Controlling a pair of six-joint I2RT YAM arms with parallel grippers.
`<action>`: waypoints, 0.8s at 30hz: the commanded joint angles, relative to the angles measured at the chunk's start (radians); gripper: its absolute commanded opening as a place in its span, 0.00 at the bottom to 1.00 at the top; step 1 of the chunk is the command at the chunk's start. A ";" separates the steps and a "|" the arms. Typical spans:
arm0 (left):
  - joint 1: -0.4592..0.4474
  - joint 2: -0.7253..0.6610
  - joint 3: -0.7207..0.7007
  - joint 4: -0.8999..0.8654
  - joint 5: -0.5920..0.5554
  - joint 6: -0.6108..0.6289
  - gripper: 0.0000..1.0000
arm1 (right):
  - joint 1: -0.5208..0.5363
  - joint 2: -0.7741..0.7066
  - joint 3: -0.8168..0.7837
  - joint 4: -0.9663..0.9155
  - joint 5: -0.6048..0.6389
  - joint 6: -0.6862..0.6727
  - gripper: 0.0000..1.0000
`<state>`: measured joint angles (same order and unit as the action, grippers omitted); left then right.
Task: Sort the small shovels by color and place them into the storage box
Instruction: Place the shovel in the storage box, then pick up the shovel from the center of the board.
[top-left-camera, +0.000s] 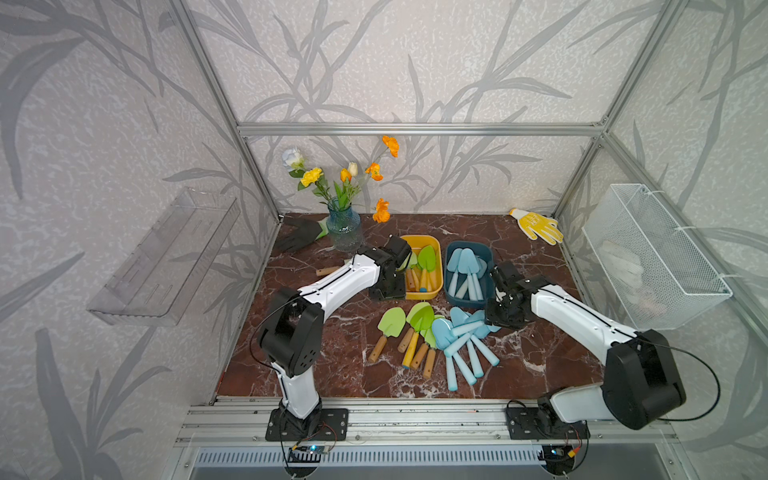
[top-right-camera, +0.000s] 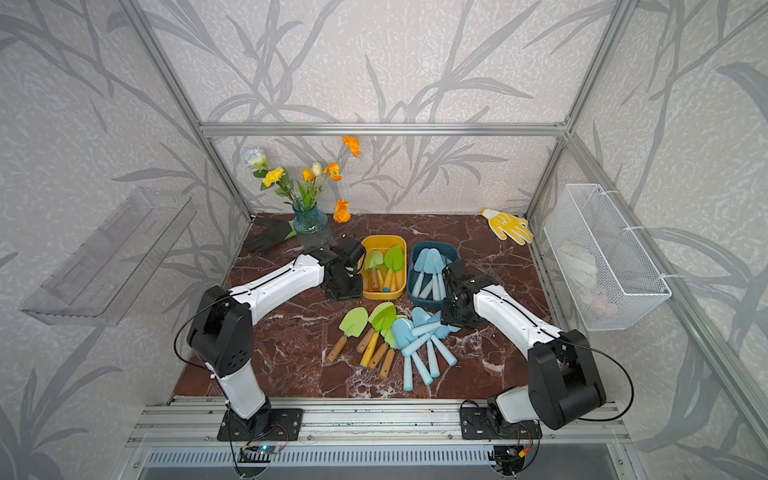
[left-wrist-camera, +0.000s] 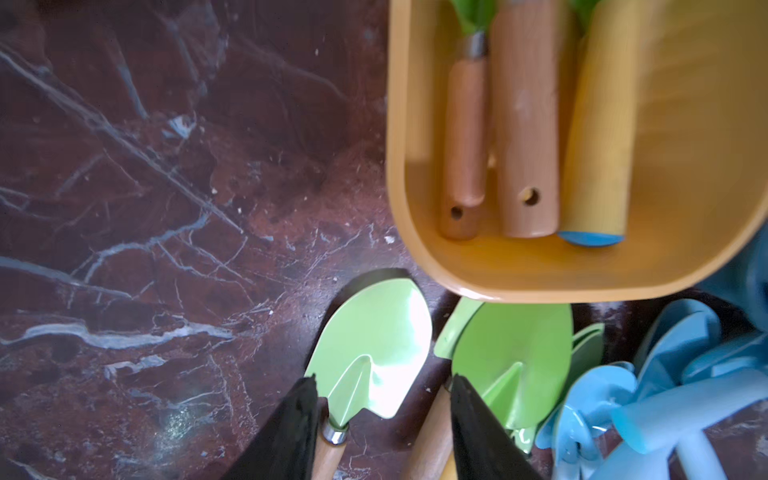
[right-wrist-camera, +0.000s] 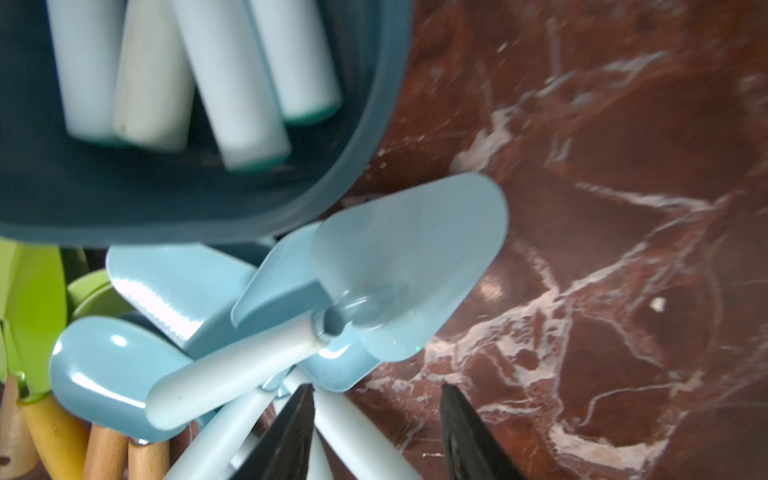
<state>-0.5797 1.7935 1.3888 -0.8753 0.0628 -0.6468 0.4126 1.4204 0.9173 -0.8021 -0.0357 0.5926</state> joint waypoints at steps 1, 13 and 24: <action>-0.015 -0.033 -0.007 0.056 0.009 -0.047 0.52 | 0.060 -0.007 -0.005 0.017 -0.017 0.038 0.51; -0.023 -0.052 -0.001 0.033 -0.009 -0.034 0.52 | 0.083 0.072 0.008 0.113 -0.082 0.311 0.51; -0.023 -0.089 -0.022 0.015 -0.040 -0.017 0.53 | 0.120 0.156 0.034 0.036 -0.008 0.425 0.51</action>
<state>-0.5968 1.7393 1.3781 -0.8387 0.0498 -0.6727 0.5228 1.5486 0.9463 -0.7017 -0.0849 0.9577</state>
